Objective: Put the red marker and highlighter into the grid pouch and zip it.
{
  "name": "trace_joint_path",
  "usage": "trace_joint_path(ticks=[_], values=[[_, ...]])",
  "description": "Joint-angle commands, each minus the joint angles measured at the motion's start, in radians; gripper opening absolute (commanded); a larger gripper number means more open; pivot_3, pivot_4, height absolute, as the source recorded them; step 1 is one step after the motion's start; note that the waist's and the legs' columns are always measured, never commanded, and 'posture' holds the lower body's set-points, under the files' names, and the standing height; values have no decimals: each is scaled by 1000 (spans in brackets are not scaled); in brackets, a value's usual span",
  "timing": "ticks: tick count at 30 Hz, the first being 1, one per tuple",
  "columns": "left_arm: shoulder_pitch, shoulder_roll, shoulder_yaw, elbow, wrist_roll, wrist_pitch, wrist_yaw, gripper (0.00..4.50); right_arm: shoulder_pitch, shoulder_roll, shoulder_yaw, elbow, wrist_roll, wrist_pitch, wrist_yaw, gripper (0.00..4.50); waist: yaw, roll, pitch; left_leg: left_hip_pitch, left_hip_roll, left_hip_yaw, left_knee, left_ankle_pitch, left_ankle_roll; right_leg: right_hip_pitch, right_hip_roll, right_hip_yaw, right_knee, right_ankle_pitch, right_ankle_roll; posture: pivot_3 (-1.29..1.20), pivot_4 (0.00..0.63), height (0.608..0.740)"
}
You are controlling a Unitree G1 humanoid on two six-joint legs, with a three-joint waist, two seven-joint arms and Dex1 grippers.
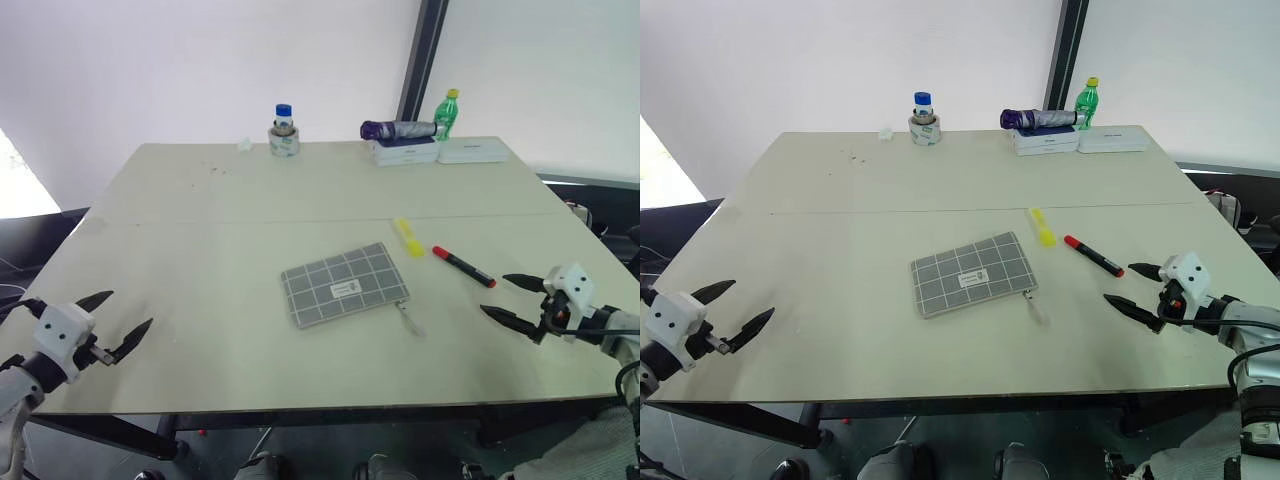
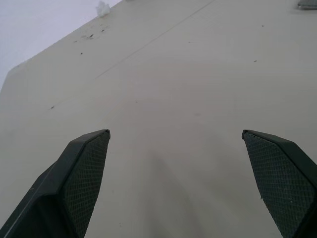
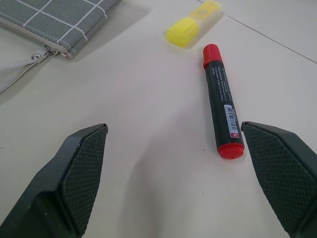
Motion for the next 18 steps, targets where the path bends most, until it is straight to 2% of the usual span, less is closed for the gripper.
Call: trace_joint_path(ticks=[1, 18], values=[[-8, 12, 22, -33, -21, 2, 3, 4500, -26, -7, -12, -10, 4, -11, -1, 4485, 0, 0, 0, 0, 0, 0, 0, 0, 0, 0, 0, 0, 0, 0, 0, 0, 150, 740], [-32, -10, -9, -54, 20, -62, 33, 4500, -76, 30, 21, -18, -10, 23, -5, 4485, 0, 0, 0, 0, 0, 0, 0, 0, 0, 0, 0, 0, 0, 0, 0, 0, 150, 740]])
